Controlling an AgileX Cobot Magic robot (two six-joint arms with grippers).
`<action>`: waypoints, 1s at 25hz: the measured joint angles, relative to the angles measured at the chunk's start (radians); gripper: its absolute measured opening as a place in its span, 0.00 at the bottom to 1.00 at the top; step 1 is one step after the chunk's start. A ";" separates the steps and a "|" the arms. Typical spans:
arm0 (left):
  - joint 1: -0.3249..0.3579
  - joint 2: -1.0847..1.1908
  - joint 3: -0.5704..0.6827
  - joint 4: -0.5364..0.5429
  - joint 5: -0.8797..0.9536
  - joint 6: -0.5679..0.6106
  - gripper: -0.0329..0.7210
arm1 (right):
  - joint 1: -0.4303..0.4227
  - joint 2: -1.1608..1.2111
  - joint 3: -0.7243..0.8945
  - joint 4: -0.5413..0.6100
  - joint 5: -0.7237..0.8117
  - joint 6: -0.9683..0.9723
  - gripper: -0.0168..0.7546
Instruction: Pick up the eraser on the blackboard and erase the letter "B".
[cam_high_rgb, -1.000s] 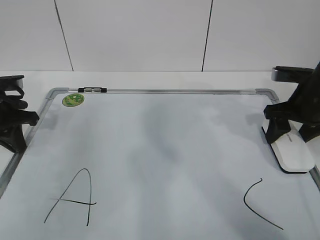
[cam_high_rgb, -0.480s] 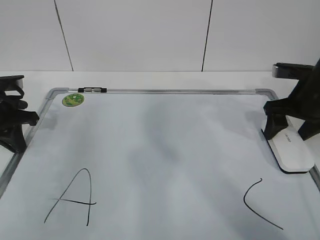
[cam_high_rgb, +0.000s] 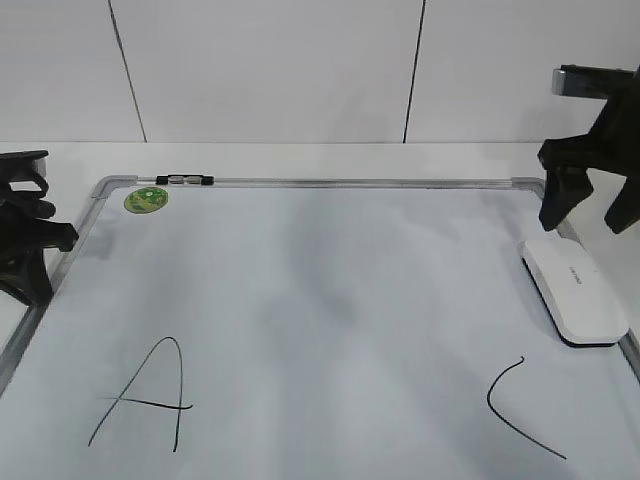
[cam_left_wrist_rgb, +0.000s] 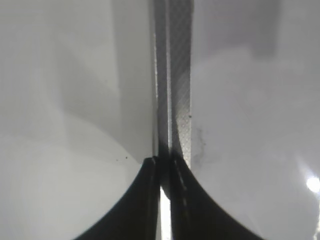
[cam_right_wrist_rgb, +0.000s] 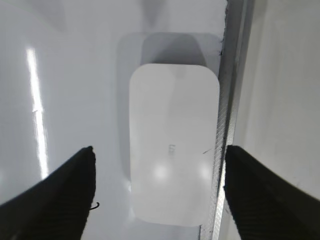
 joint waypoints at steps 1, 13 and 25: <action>0.000 0.000 0.000 0.000 0.000 0.000 0.07 | 0.000 0.000 -0.008 0.008 0.005 0.001 0.81; 0.000 0.000 0.000 0.000 0.002 0.009 0.13 | 0.000 -0.002 -0.016 0.070 0.014 0.009 0.78; 0.000 -0.017 -0.019 0.025 0.055 0.020 0.48 | 0.000 -0.139 -0.016 0.075 0.018 0.046 0.78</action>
